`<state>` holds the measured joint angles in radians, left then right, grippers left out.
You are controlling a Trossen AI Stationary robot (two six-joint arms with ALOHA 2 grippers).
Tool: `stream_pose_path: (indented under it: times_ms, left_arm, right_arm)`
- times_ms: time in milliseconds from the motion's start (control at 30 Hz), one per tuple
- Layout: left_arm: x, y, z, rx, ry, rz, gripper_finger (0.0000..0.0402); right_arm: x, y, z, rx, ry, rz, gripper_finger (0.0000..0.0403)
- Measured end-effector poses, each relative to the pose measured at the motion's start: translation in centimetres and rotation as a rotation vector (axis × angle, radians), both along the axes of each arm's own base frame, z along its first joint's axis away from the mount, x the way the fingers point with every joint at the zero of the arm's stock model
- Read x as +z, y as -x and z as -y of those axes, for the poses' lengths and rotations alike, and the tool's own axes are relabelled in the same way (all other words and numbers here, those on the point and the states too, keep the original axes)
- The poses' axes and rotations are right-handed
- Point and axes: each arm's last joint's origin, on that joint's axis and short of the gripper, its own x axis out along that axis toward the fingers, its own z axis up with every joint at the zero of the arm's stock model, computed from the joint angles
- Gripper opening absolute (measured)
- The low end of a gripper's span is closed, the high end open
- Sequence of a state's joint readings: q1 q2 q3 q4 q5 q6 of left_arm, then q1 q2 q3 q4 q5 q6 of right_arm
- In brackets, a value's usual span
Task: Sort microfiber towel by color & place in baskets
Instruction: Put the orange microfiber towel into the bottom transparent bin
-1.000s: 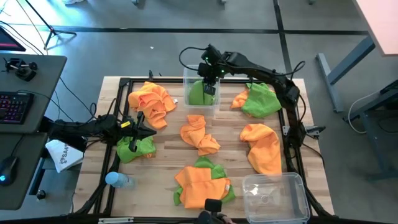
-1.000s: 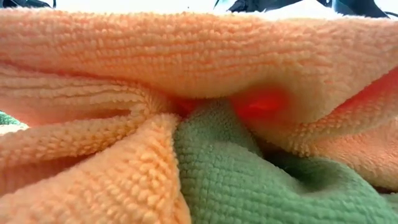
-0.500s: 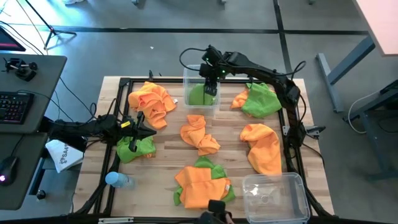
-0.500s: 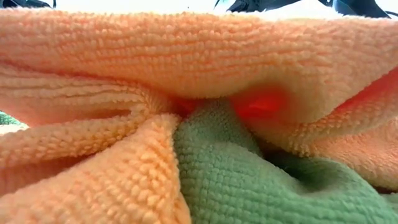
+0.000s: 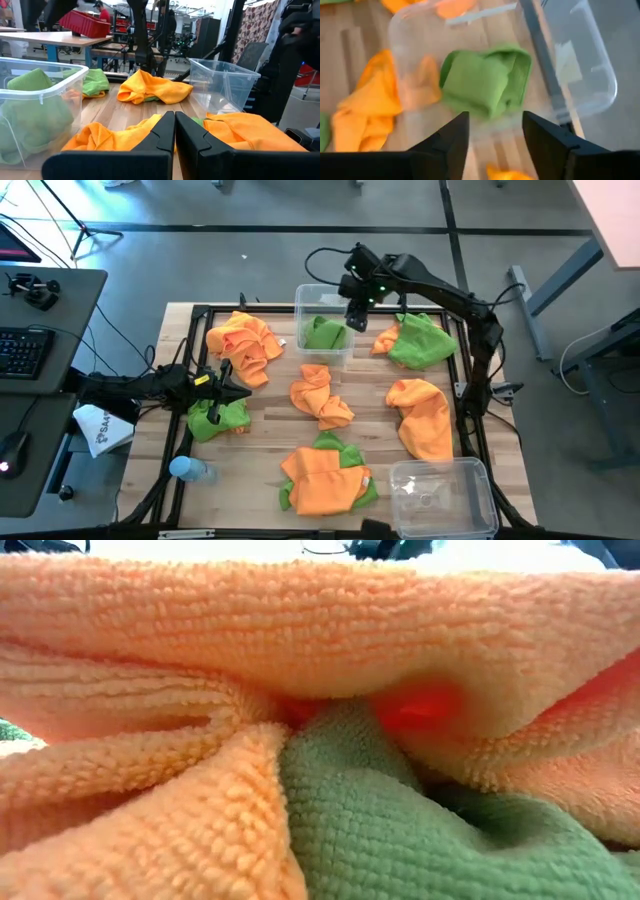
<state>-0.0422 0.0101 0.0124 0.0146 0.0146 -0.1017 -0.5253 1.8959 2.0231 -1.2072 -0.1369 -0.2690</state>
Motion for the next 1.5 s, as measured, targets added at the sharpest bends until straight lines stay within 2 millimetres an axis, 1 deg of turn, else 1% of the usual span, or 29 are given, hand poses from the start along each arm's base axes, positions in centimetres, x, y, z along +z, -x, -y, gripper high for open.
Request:
stream_pose_path:
  times_ms: [67, 167, 200, 233, 300, 367, 500, 633, 733, 833, 900, 1000, 1200, 1300, 1500]
  left_arm:
    - [0.0, 0.0, 0.0, 0.0, 0.0, 0.0, 0.0]
    - [0.0, 0.0, 0.0, 0.0, 0.0, 0.0, 0.0]
    - [0.0, 0.0, 0.0, 0.0, 0.0, 0.0, 0.0]
    - [0.0, 0.0, 0.0, 0.0, 0.0, 0.0, 0.0]
    - [0.0, 0.0, 0.0, 0.0, 0.0, 0.0, 0.0]
    - [0.0, 0.0, 0.0, 0.0, 0.0, 0.0, 0.0]
    - [0.0, 0.0, 0.0, 0.0, 0.0, 0.0, 0.0]
    - [0.0, 0.0, 0.0, 0.0, 0.0, 0.0, 0.0]
    - [0.0, 0.0, 0.0, 0.001, 0.0, 0.0, 0.0]
    - [0.0, 0.0, 0.0, 0.001, 0.0, 0.0, 0.0]
    - [0.0, 0.0, 0.0, 0.0, 0.0, 0.0, 0.0]
    - [0.0, 0.0, 0.0, 0.0, -0.001, 0.0, 0.0]
    - [0.0, 0.0, 0.0, 0.001, 0.0, 0.0, 0.0]
    - [0.0, 0.0, 0.0, 0.001, -0.001, 0.0, 0.0]
    - [0.0, 0.0, -0.1, 0.018, -0.009, 0.001, 0.0]
  right_arm:
    - [0.7, 0.5, -1.2, 0.024, -0.001, 0.004, 0.0128]
    - [1.5, 1.3, -3.1, 0.088, 0.0, 0.023, 0.0044]
    - [1.7, 1.8, -3.8, 0.111, -0.006, 0.03, 0.0023]
    - [1.9, 2.4, -4.4, 0.129, -0.006, 0.04, 0.0013]
    - [2.0, 4.0, -5.7, 0.121, 0.008, 0.074, 0.0019]
    - [1.7, 6.0, -6.9, 0.089, 0.039, 0.108, 0.0022]
    - [-0.3, 11.2, -9.5, -0.002, 0.044, 0.172, 0.0003]
    - [-2.1, 15.9, -12.2, -0.116, 0.031, 0.316, 0.0007]
    - [-3.3, 18.7, -14.0, -0.156, 0.017, 0.411, 0.0002]
    - [-4.6, 20.7, -15.3, -0.191, 0.013, 0.502, 0.0002]
    - [-5.7, 21.5, -16.0, -0.186, 0.003, 0.544, 0.0001]
    - [-7.4, 22.0, -16.7, -0.168, -0.004, 0.593, 0.0001]
    - [-10.5, 21.6, -17.3, -0.125, 0.001, 0.624, 0.0]
    - [-11.5, 21.4, -17.5, -0.114, -0.003, 0.618, 0.0]
    - [-12.5, 21.4, -17.5, -0.111, -0.003, 0.588, 0.0]
